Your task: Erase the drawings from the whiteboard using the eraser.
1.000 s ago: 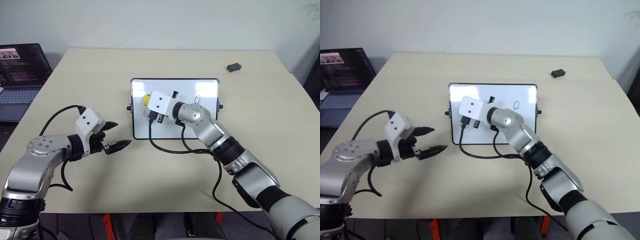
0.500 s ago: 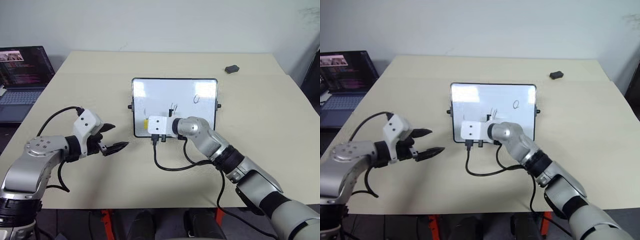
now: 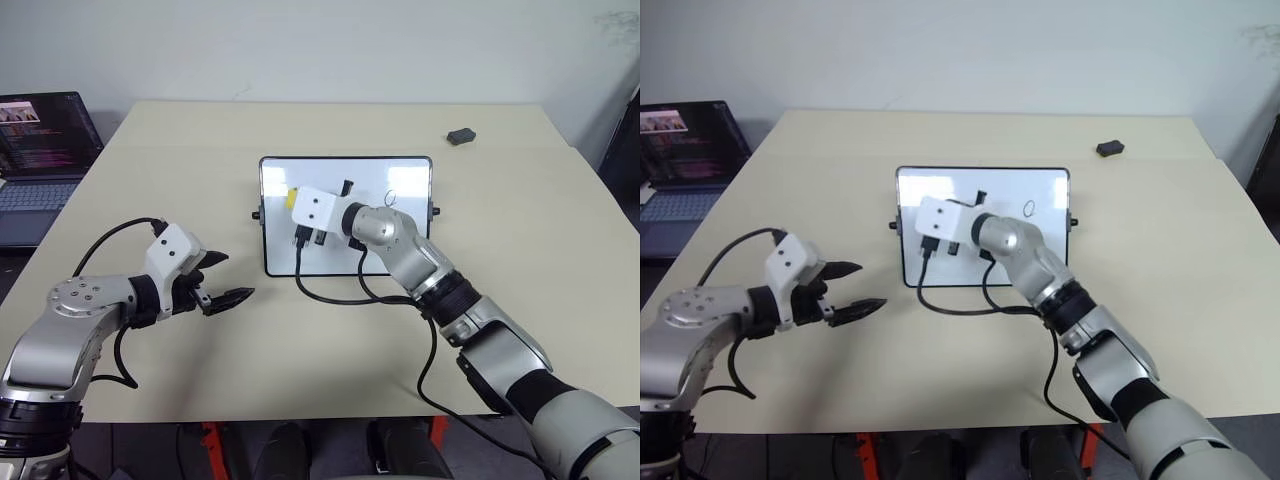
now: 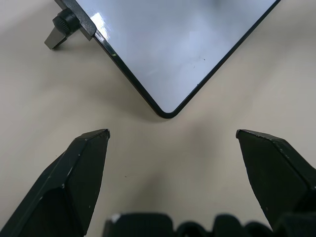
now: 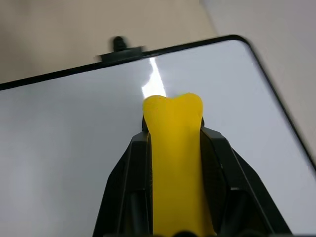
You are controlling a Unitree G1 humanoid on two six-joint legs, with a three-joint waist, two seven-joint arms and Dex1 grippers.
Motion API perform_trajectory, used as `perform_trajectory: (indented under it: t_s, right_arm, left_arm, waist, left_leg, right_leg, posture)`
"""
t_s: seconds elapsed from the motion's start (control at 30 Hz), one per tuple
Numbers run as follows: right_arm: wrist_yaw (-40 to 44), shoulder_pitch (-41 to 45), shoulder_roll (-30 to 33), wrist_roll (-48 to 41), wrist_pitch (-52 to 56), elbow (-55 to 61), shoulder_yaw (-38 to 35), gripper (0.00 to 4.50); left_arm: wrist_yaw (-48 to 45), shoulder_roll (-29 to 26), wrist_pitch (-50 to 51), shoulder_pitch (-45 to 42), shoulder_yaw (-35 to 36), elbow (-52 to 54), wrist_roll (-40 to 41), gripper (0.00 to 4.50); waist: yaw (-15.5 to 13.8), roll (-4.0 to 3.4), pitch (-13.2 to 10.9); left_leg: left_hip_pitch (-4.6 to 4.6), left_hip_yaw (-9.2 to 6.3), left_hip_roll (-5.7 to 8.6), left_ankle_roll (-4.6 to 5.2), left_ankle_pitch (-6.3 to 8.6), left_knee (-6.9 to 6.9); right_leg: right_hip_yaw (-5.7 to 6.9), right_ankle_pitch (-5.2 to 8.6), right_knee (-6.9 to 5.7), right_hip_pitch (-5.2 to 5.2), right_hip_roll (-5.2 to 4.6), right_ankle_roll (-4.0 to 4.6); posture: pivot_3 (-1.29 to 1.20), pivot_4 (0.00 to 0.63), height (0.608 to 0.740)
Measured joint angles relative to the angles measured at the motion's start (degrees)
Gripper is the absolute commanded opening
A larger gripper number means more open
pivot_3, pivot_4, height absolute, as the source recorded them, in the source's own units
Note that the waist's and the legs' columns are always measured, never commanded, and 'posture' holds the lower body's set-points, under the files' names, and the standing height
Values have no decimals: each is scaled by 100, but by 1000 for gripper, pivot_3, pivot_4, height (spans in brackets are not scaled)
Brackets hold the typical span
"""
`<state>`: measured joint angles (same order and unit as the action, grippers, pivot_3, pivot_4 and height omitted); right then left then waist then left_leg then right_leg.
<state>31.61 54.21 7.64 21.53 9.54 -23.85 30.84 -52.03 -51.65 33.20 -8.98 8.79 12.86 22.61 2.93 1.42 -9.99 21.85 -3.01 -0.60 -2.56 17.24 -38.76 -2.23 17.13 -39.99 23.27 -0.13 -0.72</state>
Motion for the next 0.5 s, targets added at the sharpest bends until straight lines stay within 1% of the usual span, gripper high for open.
perform_trajectory:
  t_s: [0.13,0.27,0.33,0.4,0.5]
  right_arm:
    - [448,-211,13,13,110,180,215,986]
    - [406,-221,-55,-58,166,183,112,986]
    - [308,-251,-170,-254,314,229,-185,986]
    - [357,-428,-244,-665,650,673,-671,986]
    - [715,-1029,-198,-1483,1477,1963,-1280,986]
  left_arm:
    - [1,8,-4,-1,0,1,0,4500]
    - [7,23,-13,-1,-1,-1,-1,4500]
    - [14,54,-16,-4,-1,0,2,4500]
    - [25,129,-19,-4,0,1,10,4500]
    - [111,362,-9,-24,74,12,138,4500]
  waist:
    - [7,0,0]
    - [6,0,-1]
    - [5,0,-1]
    - [-15,0,-1]
    - [-58,0,-1]
  left_leg:
    - [-2,-2,0,0,0,-1]
    - [-3,-5,1,0,0,-2]
    - [1,-6,0,-1,0,-2]
    - [8,-7,0,-1,0,-1]
    - [16,-9,0,0,4,3]
  right_leg:
    - [2,0,-6,-1,0,0]
    - [5,-1,-6,-2,0,0]
    - [5,0,-6,0,0,0]
    - [6,0,3,0,-1,0]
    - [6,1,13,2,-3,-3]
  posture:
    - [0,150,740]
    - [0,150,740]
    - [0,150,740]
    - [0,150,740]
    - [0,150,740]
